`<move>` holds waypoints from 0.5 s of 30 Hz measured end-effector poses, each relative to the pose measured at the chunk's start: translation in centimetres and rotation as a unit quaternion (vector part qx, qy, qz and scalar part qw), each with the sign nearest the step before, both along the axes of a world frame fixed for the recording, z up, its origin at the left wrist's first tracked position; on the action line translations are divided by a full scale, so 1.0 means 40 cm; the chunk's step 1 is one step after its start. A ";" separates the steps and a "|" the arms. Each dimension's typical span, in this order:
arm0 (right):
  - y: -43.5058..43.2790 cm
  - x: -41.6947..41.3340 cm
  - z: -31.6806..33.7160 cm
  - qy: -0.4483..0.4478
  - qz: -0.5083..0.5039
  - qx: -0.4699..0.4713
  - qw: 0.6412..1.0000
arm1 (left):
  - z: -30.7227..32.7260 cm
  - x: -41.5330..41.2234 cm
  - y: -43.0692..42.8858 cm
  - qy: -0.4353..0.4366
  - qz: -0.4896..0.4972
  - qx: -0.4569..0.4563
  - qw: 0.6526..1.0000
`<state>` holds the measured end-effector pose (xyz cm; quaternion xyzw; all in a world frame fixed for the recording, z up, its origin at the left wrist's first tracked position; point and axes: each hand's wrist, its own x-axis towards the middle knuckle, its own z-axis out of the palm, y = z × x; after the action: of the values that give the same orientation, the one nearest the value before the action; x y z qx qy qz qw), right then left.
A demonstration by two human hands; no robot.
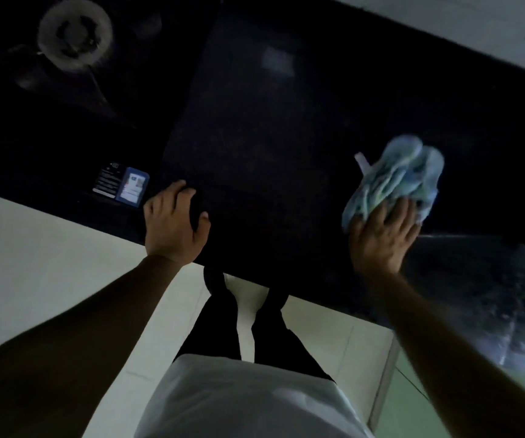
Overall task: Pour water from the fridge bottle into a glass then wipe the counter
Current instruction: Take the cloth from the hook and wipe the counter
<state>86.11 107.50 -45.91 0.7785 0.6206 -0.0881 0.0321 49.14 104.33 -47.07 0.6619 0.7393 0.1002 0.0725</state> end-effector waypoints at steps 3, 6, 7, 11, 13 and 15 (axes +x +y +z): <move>-0.120 -0.168 0.014 0.027 0.057 -0.015 0.998 | -0.006 -0.001 0.001 -0.007 -0.003 0.010 1.000; -0.170 -0.353 0.038 0.035 0.221 -0.067 0.972 | -0.015 -0.004 -0.002 -0.009 -0.011 0.015 1.000; -0.169 -0.400 0.048 0.030 0.263 -0.083 0.961 | -0.016 -0.005 -0.002 -0.009 -0.012 0.013 1.000; -0.133 -0.487 0.106 0.021 0.321 -0.129 0.938 | 0.011 -0.001 0.001 -0.029 0.001 -0.023 0.999; -0.098 -0.471 0.141 0.076 0.321 -0.127 0.936 | 0.033 0.010 0.001 -0.046 0.019 -0.040 0.998; -0.047 -0.444 0.165 0.159 0.270 -0.135 0.940 | 0.064 0.019 0.014 -0.098 0.048 -0.041 0.993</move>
<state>68.33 105.62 -39.33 0.5460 0.7866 -0.2820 0.0607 49.91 104.88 -44.50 0.6094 0.7629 0.1370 0.1668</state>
